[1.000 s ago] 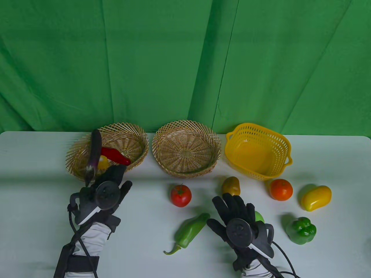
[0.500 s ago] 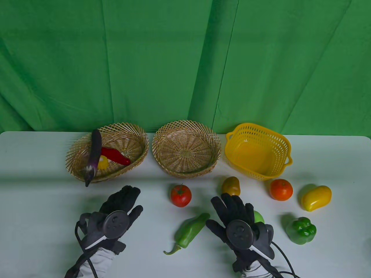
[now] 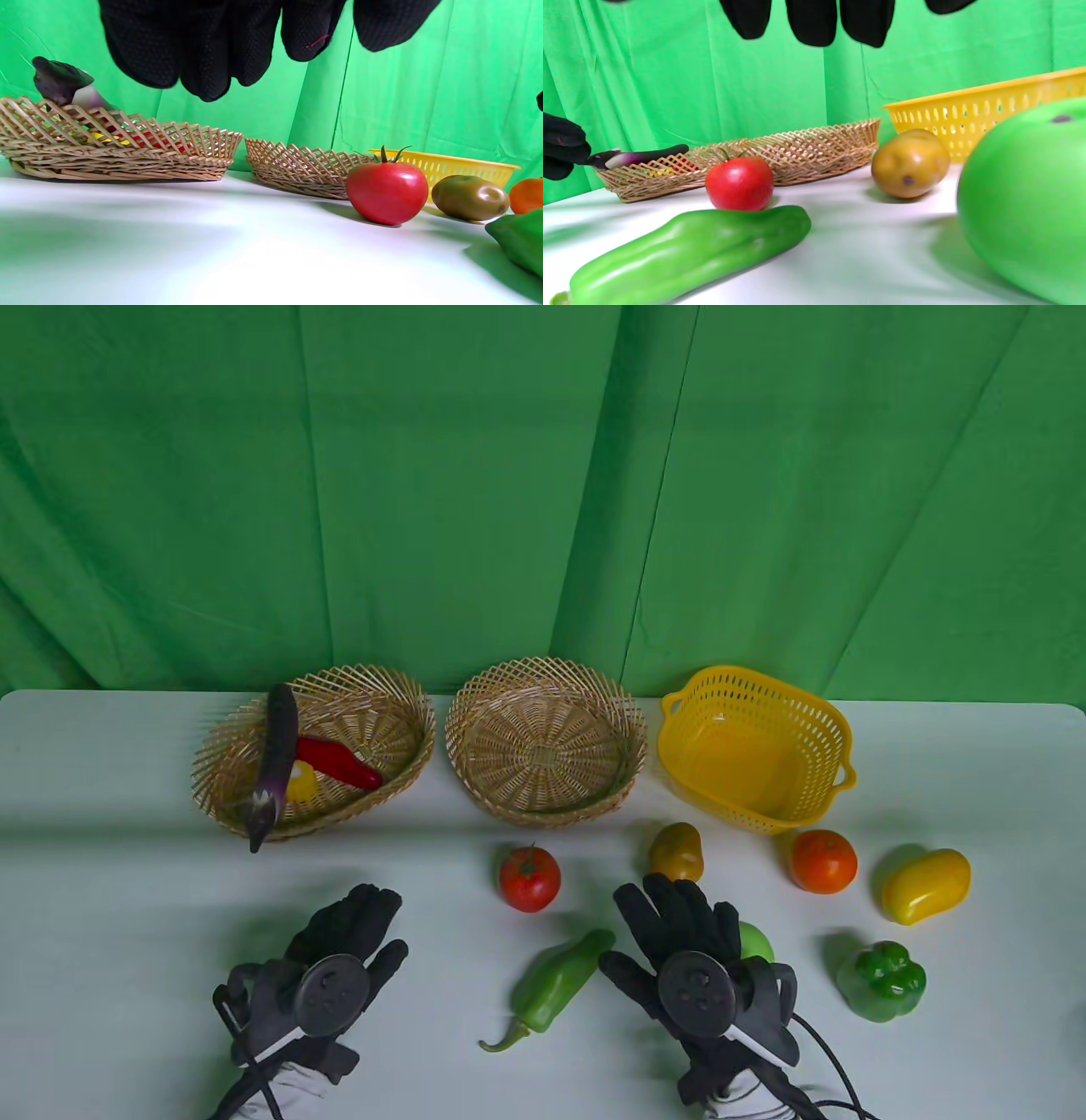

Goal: Place 10 objects into 3 containers, with green background

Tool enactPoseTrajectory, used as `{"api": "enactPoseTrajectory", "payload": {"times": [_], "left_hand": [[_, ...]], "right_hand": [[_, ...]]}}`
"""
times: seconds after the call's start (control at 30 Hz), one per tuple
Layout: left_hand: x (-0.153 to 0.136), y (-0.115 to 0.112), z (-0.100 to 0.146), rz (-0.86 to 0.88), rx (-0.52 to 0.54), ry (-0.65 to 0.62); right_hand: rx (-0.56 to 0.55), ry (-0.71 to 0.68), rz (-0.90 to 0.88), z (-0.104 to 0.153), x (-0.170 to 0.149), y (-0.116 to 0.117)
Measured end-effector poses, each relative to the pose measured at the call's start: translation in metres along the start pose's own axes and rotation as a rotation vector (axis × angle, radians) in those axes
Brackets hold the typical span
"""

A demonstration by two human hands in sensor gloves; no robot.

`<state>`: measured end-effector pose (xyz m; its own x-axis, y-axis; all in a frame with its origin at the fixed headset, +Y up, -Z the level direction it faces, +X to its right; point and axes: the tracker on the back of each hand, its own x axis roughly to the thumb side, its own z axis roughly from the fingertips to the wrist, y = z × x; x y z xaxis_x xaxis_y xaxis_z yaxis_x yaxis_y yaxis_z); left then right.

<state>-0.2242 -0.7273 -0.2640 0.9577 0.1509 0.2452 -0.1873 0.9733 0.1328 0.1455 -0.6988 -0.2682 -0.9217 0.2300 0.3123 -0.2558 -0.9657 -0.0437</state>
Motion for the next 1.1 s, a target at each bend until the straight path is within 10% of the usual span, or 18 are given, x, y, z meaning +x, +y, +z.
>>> {"api": "enactPoseTrajectory", "payload": {"times": [1.1], "left_hand": [[-0.009,0.016,0.007,0.039,0.067,-0.020]], "right_hand": [[0.313,-0.127,-0.006,-0.022,0.044,0.063]]}}
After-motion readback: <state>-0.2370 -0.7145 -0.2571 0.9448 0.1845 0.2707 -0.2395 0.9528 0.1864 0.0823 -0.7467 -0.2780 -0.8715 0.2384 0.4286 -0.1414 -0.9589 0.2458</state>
